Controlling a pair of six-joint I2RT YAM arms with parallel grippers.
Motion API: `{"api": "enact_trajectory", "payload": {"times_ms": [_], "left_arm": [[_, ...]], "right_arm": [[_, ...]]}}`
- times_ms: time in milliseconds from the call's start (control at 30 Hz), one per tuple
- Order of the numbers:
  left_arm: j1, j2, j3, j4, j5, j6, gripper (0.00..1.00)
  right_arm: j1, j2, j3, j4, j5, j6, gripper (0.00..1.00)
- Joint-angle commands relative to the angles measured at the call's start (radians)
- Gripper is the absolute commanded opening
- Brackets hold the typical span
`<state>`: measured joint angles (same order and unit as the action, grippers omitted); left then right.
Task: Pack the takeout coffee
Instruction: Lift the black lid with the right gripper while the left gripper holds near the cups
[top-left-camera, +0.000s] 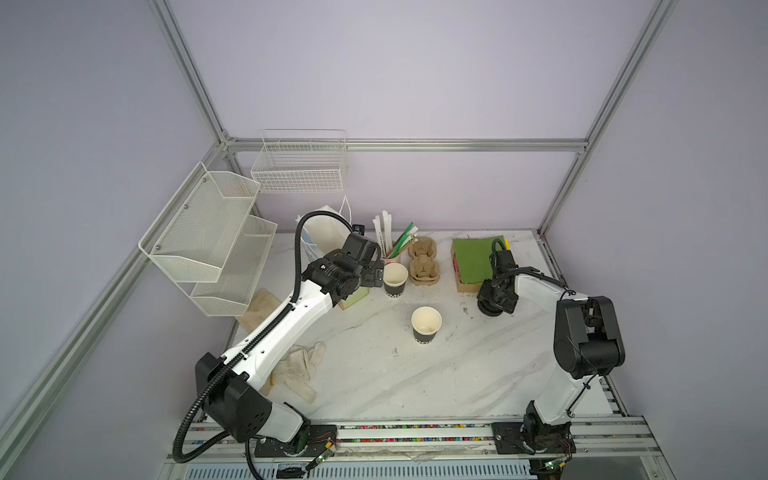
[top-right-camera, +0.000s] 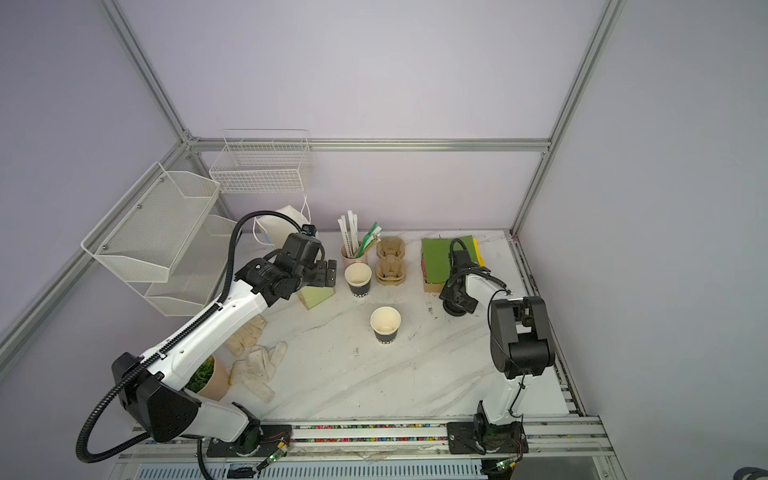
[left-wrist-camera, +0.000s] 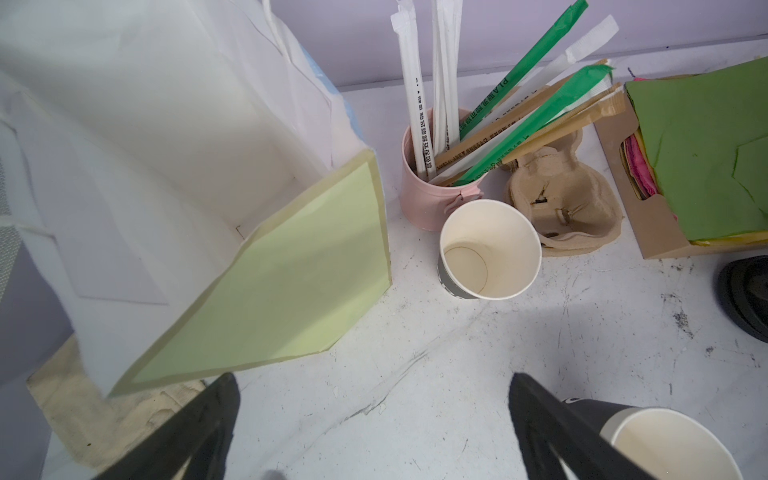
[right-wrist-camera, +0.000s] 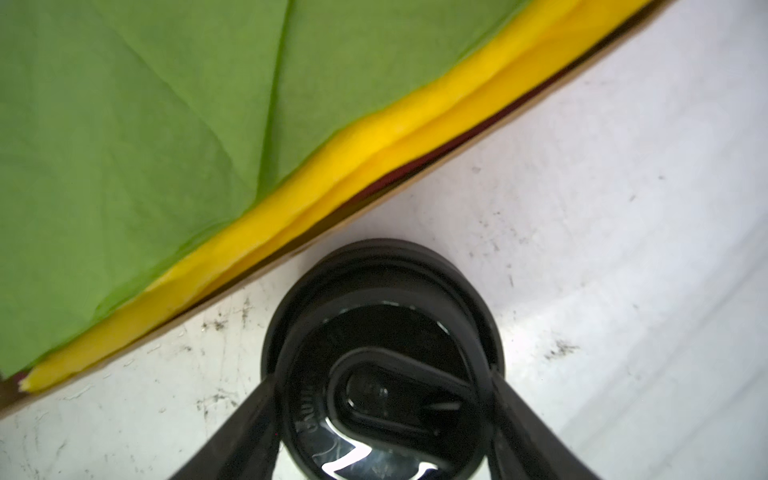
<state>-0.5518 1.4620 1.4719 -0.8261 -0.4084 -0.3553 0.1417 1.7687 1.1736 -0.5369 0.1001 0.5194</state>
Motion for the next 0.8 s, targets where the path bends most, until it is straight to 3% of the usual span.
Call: {"api": "enact_trajectory", "payload": {"times_ms": [0,367,500,667,733,767], "left_arm": [[0.005,-0.037,-0.042,0.035,-0.022,0.008,1.0],[0.004,-0.036,-0.054,0.044,-0.004,0.003,1.0],[0.005,-0.033,-0.057,0.047,0.016,-0.001,1.0],[0.006,-0.031,-0.061,0.048,0.032,-0.007,1.0],[0.003,-0.029,-0.064,0.054,0.059,-0.013,1.0],[0.003,-0.026,-0.065,0.054,0.071,-0.013,1.0]], "right_arm": [[0.011,-0.076,-0.006,-0.051,0.086,0.017,0.73],[0.048,-0.145,-0.041,-0.031,0.05,0.019,0.73],[0.048,-0.144,-0.046,-0.021,0.093,0.018,0.73],[0.048,-0.19,-0.081,0.041,0.065,0.018,0.73],[0.048,-0.186,-0.086,0.06,-0.007,0.014,0.73],[0.05,-0.185,-0.082,0.051,0.037,0.011,0.73]]}}
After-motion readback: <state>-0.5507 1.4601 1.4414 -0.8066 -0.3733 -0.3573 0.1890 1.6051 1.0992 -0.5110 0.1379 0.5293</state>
